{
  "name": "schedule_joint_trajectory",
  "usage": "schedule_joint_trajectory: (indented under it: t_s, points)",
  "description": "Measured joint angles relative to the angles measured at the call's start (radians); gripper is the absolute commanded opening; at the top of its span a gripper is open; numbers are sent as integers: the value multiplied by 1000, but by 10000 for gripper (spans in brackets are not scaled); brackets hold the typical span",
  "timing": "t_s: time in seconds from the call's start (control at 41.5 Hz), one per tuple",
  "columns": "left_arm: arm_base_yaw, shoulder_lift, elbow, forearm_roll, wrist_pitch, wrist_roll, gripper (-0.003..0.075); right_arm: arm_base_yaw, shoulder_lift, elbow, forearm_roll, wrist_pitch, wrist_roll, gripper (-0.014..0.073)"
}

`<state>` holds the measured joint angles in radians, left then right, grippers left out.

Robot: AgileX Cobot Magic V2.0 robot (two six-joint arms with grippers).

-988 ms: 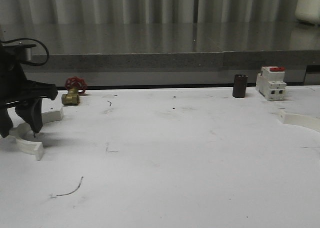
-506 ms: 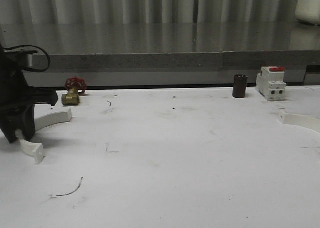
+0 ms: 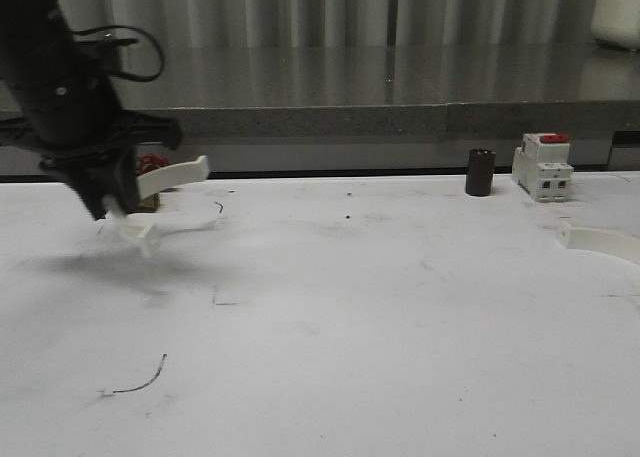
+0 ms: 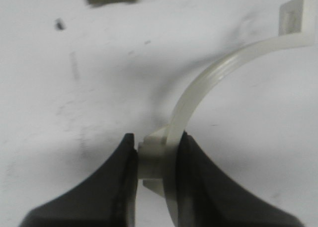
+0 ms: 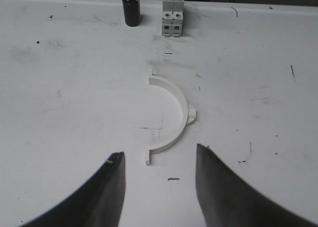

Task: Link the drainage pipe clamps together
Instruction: 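Lift the clamp half with the left gripper and lower it at table center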

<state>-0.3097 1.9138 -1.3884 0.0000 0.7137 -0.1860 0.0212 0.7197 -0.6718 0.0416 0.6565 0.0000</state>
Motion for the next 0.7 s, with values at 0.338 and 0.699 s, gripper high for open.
schedule_joint_trajectory:
  t_s: [0.338, 0.699]
  points:
    - [-249, 116, -216, 150, 120, -305, 1, 0, 0, 0, 0, 0, 0, 367]
    - [-364, 224, -298, 150, 131, -507, 1, 0, 0, 0, 0, 0, 0, 367]
